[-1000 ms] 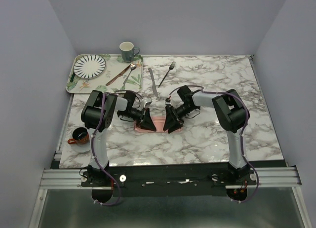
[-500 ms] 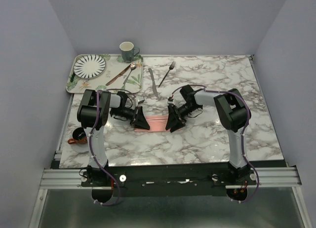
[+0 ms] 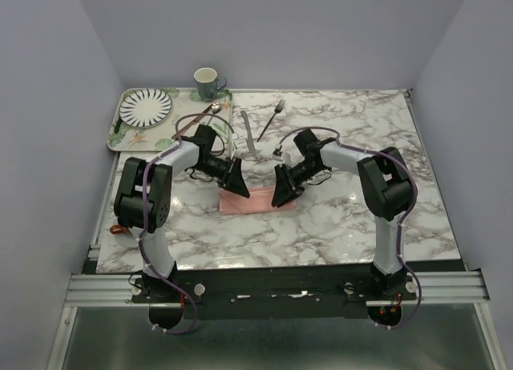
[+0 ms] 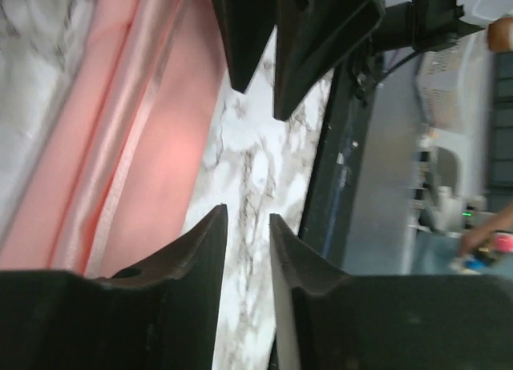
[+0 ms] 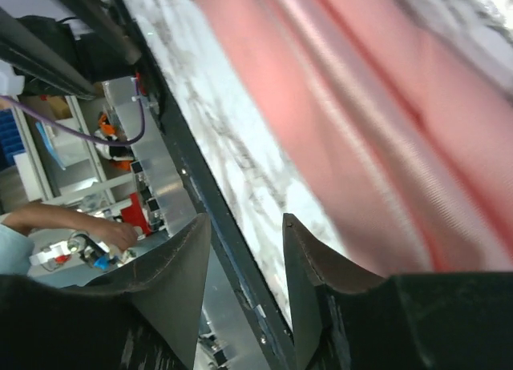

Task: Fold the napkin into a case and place the utensils inside
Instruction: Smooth out the smaller rectangle-folded napkin at the center of the board, then stuff the top corner of the smaller-rectangle-folded napkin into the folded napkin.

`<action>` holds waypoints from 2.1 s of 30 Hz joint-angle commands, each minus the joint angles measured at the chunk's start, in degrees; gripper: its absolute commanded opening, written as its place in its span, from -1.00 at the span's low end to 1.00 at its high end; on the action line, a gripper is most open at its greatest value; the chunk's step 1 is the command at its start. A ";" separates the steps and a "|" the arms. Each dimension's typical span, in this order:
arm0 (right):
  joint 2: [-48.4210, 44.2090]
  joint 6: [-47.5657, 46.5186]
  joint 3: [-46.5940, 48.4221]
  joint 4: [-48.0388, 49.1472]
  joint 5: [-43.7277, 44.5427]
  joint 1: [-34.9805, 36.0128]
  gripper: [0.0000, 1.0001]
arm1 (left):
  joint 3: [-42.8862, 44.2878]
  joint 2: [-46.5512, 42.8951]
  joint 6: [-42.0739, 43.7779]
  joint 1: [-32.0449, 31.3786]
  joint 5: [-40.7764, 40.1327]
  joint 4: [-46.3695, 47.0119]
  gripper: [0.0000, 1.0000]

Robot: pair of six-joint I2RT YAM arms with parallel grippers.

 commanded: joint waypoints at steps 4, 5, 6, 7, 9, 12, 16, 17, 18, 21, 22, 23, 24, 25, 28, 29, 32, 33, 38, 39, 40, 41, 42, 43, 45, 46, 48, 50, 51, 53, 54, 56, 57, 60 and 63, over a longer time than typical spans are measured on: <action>-12.08 0.57 -0.88 -0.57 0.32 -2.03 -0.09 | -1.45 -9.03 -0.87 -3.70 -12.58 17.83 -0.04; -12.78 1.27 -1.58 -0.66 0.32 -2.91 -0.10 | -0.49 -8.59 -0.43 -5.45 -13.73 18.27 -0.03; -13.04 1.45 -1.84 -0.66 0.93 -3.88 -0.11 | -0.13 -7.98 -0.17 -6.25 -14.96 18.71 -0.01; -13.13 1.46 -2.02 -0.66 1.63 -5.80 -0.11 | -0.04 -7.80 -0.34 -6.95 -16.45 19.76 0.00; -13.22 1.19 -2.37 -0.74 4.17 -7.66 -0.11 | -0.57 -7.10 -0.60 -9.14 -20.14 24.15 0.04; -12.43 1.98 -2.37 -0.66 7.43 -10.83 -0.12 | 1.01 -4.04 -0.69 -11.17 -21.83 26.36 0.09; -11.03 2.95 -2.55 -0.39 9.81 -13.20 -0.20 | 5.40 0.19 -0.95 -12.76 -20.86 25.75 0.14; -10.76 3.04 -2.55 -0.39 9.99 -13.29 -0.21 | 6.98 0.90 -0.61 -13.20 -21.12 25.57 0.15; -10.59 3.21 -2.46 -0.39 10.16 -13.47 -0.21 | 7.60 2.12 -0.17 -13.72 -21.91 25.31 0.15; -9.45 3.39 -2.37 -0.48 10.08 -13.91 -0.21 | 10.94 4.93 1.77 -15.66 -21.92 23.56 0.15; -9.36 3.48 -2.37 -0.48 9.99 -14.08 -0.21 | 11.90 5.55 2.03 -16.10 -21.65 22.85 0.15; -8.92 3.56 -2.29 -0.39 9.99 -14.26 -0.21 | 13.65 6.26 2.47 -16.71 -21.22 21.02 0.15; -8.83 3.56 -2.37 -0.48 9.82 -14.44 -0.21 | 14.28 7.22 3.69 -16.89 -20.86 20.22 0.15; -8.74 3.56 -2.37 -0.48 9.64 -14.52 -0.21 | 14.90 7.49 4.23 -17.15 -20.08 19.43 0.15; -8.39 3.65 -2.55 -0.48 9.55 -14.79 -0.21 | 16.13 8.46 6.42 -17.95 -18.75 16.97 0.15; -8.30 3.57 -2.55 -0.57 9.55 -14.96 -0.21 | 17.00 8.81 6.78 -18.12 -18.32 15.48 0.15; -7.86 3.39 -2.55 -0.66 9.81 -15.23 -0.21 | 17.98 10.04 7.75 -18.83 -18.40 13.71 0.15; -7.77 3.21 -2.64 -0.66 9.90 -15.23 -0.21 | 17.98 10.48 7.75 -19.00 -18.40 13.88 0.15; -6.98 3.04 -2.29 -1.18 9.46 -15.67 -0.21 | 19.12 11.45 8.62 -19.88 -18.66 13.01 0.16; -6.89 2.78 -2.20 -1.27 9.46 -15.67 -0.21 | 19.38 11.62 8.97 -19.97 -18.75 12.65 0.15; -6.81 2.60 -2.02 -1.45 9.37 -15.84 -0.21 | 19.47 11.63 9.41 -19.97 -18.84 12.39 0.14; -6.81 2.51 -1.94 -1.62 9.37 -15.84 -0.21 | 19.73 11.63 9.77 -19.97 -18.93 12.04 0.12; -6.55 2.51 -1.76 -1.80 9.29 -15.93 -0.21 | 19.82 11.54 9.86 -19.97 -18.93 11.95 0.09; -6.46 2.42 -1.67 -1.89 9.29 -15.84 -0.21 | 19.82 11.45 10.03 -20.06 -19.19 11.86 0.07; -6.10 2.42 -1.50 -1.97 9.02 -15.93 -0.21 | 19.82 11.28 10.21 -20.06 -19.36 11.95 0.00; -6.02 2.51 -1.50 -1.97 8.94 -15.93 -0.21 | 19.82 11.27 10.38 -20.06 -19.80 11.95 -0.03; -5.84 2.51 -1.32 -2.06 8.93 -15.93 -0.21 | 19.56 11.01 10.47 -20.23 -20.33 12.47 -0.13; -5.66 2.42 -1.23 -1.97 9.02 -16.02 -0.21 | 19.30 10.83 10.56 -20.23 -20.68 13.00 -0.27; -5.58 2.34 -1.23 -2.06 9.02 -16.02 -0.21 | 19.30 10.83 10.65 -20.32 -20.68 13.00 -0.32; -5.49 2.42 -1.14 -2.15 8.93 -16.11 -0.21 | 19.21 10.83 10.65 -20.41 -20.86 13.09 -0.38; -5.40 2.25 -1.06 -2.15 8.85 -16.02 -0.21 | 19.12 10.92 10.73 -20.50 -21.03 13.09 -0.35; -5.31 2.25 -0.97 -2.24 8.67 -16.02 -0.21 | 18.95 10.83 10.73 -20.76 -21.30 13.35 -0.22; -5.31 2.25 -0.88 -2.24 8.76 -16.02 -0.21 | 18.77 10.66 10.65 -20.85 -21.65 13.44 -0.21; -5.14 2.25 -0.70 -2.33 8.67 -16.02 -0.21 | 17.98 10.48 10.73 -21.11 -22.53 14.23 -0.09; -5.05 2.16 -0.62 -2.41 8.76 -16.02 -0.20 | 17.71 10.57 10.91 -21.29 -22.97 14.32 -0.06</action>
